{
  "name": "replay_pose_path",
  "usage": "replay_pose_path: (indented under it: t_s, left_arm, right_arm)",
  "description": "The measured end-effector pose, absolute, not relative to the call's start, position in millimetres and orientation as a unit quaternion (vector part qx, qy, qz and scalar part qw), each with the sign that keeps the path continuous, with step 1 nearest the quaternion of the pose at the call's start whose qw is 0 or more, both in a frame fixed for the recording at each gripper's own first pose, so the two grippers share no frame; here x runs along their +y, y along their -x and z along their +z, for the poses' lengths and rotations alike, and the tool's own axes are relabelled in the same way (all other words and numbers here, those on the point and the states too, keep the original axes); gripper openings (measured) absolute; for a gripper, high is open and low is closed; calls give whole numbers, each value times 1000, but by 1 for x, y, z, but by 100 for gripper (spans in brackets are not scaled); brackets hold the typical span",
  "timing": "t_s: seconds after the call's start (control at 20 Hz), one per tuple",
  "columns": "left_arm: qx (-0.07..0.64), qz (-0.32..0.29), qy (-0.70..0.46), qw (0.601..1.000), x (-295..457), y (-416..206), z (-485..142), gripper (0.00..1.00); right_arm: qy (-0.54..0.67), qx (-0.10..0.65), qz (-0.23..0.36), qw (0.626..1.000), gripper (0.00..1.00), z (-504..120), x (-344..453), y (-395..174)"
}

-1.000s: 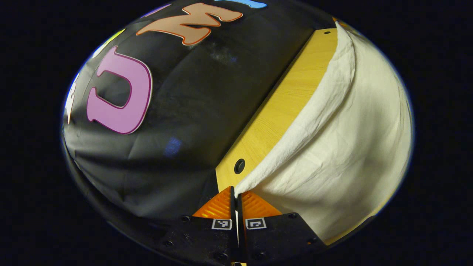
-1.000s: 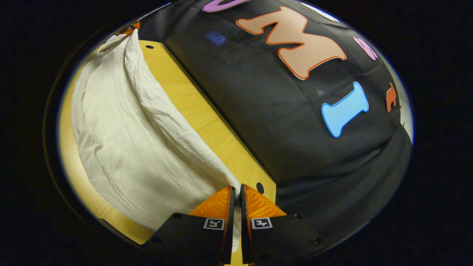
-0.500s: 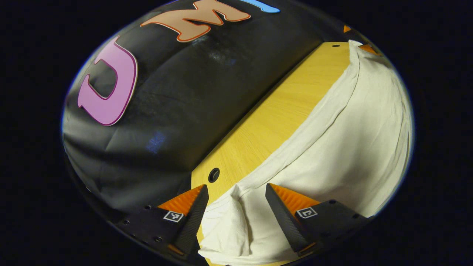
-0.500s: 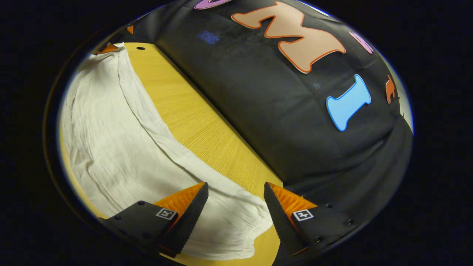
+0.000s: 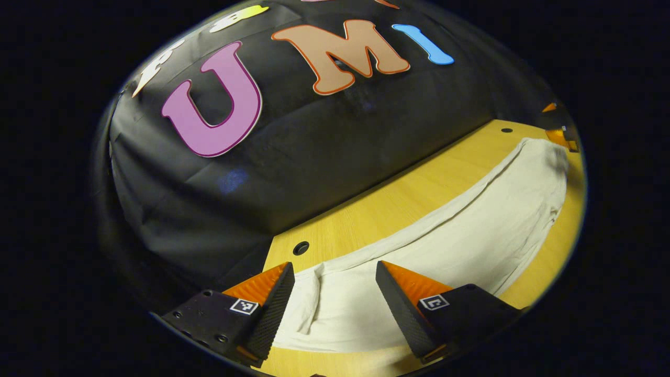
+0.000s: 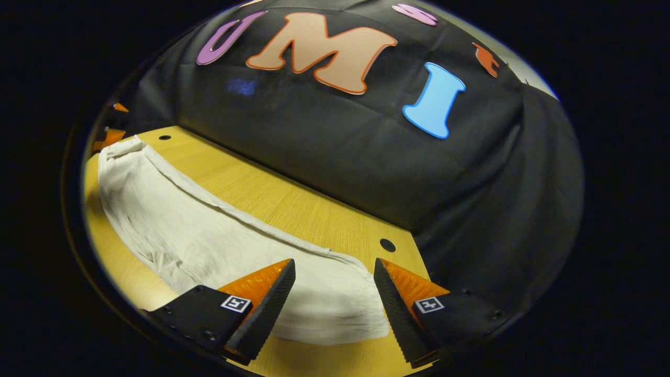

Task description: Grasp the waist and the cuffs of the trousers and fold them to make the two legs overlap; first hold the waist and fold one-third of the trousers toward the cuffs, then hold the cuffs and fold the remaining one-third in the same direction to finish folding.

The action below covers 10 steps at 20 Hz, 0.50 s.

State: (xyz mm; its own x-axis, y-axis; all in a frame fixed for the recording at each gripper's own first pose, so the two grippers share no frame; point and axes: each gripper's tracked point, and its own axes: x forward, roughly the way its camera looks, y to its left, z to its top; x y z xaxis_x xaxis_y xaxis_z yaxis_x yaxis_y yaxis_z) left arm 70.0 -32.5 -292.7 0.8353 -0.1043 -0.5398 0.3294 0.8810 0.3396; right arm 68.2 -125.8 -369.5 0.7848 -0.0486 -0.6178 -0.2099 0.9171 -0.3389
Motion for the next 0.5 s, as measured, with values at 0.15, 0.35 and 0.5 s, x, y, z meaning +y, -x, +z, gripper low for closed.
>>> replay_pose_path:
  t_s: [0.15, 0.35, 0.5]
  left_arm:
    - [261, -111, -191, 940, -42, -57, -283, 96]
    - [263, -109, -171, 943, -50, -41, -277, 96]
    - [264, -96, -175, 944, -46, -36, -274, 96]
  right_arm:
    - [169, 338, 18, 926, 98, -369, -151, -54]
    - [144, 359, -8, 922, 98, -380, -181, -42]
    - [111, 373, -37, 921, 98, -389, -202, -35]
